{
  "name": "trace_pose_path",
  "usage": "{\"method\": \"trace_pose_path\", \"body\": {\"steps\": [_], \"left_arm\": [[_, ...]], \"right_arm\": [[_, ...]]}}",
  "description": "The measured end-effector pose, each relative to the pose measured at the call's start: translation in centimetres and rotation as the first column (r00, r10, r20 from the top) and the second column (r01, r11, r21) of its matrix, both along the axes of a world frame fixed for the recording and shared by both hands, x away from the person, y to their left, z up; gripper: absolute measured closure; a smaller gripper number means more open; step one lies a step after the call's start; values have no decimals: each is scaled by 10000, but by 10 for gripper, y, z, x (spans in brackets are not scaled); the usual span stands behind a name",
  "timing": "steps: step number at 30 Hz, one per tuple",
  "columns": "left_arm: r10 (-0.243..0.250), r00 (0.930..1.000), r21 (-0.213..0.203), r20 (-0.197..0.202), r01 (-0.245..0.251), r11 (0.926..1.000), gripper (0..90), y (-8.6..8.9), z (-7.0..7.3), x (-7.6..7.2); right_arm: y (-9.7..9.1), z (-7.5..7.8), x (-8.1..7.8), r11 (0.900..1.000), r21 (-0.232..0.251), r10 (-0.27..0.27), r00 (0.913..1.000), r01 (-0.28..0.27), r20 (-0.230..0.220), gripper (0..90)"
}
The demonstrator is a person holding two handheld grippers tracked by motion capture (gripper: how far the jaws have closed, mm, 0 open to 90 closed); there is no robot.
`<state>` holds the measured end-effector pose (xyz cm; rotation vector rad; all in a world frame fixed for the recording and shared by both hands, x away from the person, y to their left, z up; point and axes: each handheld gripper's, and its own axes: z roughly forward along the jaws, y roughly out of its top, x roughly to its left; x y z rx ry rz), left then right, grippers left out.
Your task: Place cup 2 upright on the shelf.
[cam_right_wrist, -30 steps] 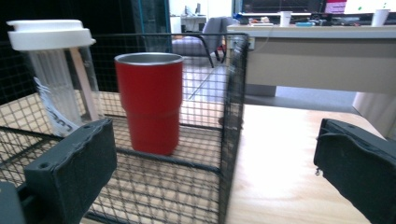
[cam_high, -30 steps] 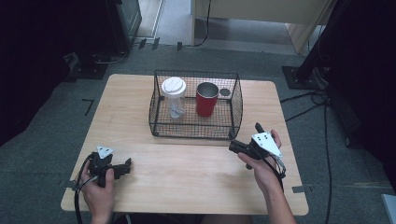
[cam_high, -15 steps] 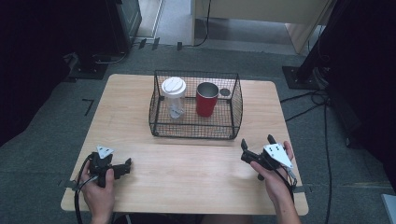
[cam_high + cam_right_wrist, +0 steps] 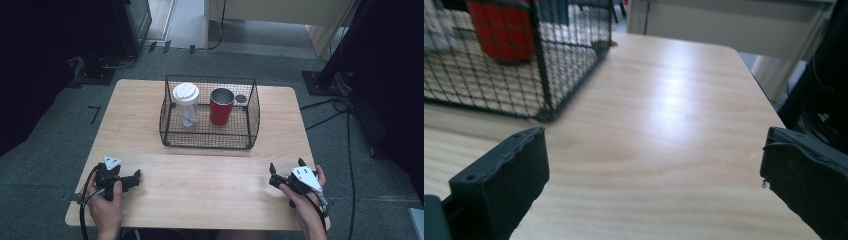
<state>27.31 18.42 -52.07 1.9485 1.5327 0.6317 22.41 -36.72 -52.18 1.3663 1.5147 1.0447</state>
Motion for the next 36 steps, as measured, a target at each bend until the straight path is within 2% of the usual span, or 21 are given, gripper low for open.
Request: {"method": "trace_pose_path", "body": {"steps": [1,2,4,6,7,8,10,11,12,13,14,15,16,17,18,19,20,36], "left_arm": [[-1,10000,2,0,1,10000,0,0,0,0],[-9,10000,6,-1,9,10000,0,0,0,0],[-4,10000,4,-2,4,10000,0,0,0,0],[-4,10000,1,-2,4,10000,0,0,0,0],[-9,10000,5,0,9,10000,0,0,0,0],[-4,10000,2,-2,4,10000,0,0,0,0],[-8,10000,-2,15,8,10000,0,0,0,0],[-15,10000,6,9,15,10000,0,0,0,0],[-15,10000,6,9,15,10000,0,0,0,0],[3,10000,-7,4,-3,10000,0,0,0,0],[-2,10000,-6,7,2,10000,0,0,0,0],[-6,10000,4,5,6,10000,0,0,0,0],[-1,10000,2,3,1,10000,0,0,0,0],[-9,10000,7,1,9,10000,0,0,0,0],[-2,10000,4,2,2,10000,0,0,0,0],[-9,10000,7,1,9,10000,0,0,0,0],[-3,10000,4,2,3,10000,0,0,0,0],[2,10000,-7,15,-2,10000,0,0,0,0]], "right_arm": [[0,0,0,10000,0,0,10000,0,0,0],[-5,0,-3,9996,252,-147,9999,149,-66,0],[-7,0,-4,9994,282,-215,9997,218,-122,0],[-14,0,-9,9990,307,-323,9981,340,-532,0],[-14,0,-9,9990,307,-323,9981,340,-532,0],[-16,0,-10,9986,379,-334,9969,362,-717,0],[-20,0,-12,9974,572,-359,9903,439,-1341,0],[-26,-1,-14,9937,956,-363,9757,581,-2163,0],[-26,-1,-14,9937,956,-363,9757,581,-2163,0],[-28,-2,-14,9908,1140,-414,9657,727,-2562,0],[-33,-3,-15,9872,1328,-435,9497,886,-3102,0],[-35,-4,-15,9857,1379,-455,9411,967,-3349,0],[-38,-6,-14,9842,1282,-632,9189,1220,-3893,0],[-38,-6,-14,9842,1282,-632,9189,1220,-3893,0],[-39,-7,-14,9853,1098,-744,9069,1311,-4146,0],[-39,-7,-14,9874,860,-846,9018,1331,-4239,0],[-39,-8,-14,9925,407,-860,8958,1151,-4361,0],[-39,-8,-14,9931,371,-837,8951,1110,-4379,0]]}}
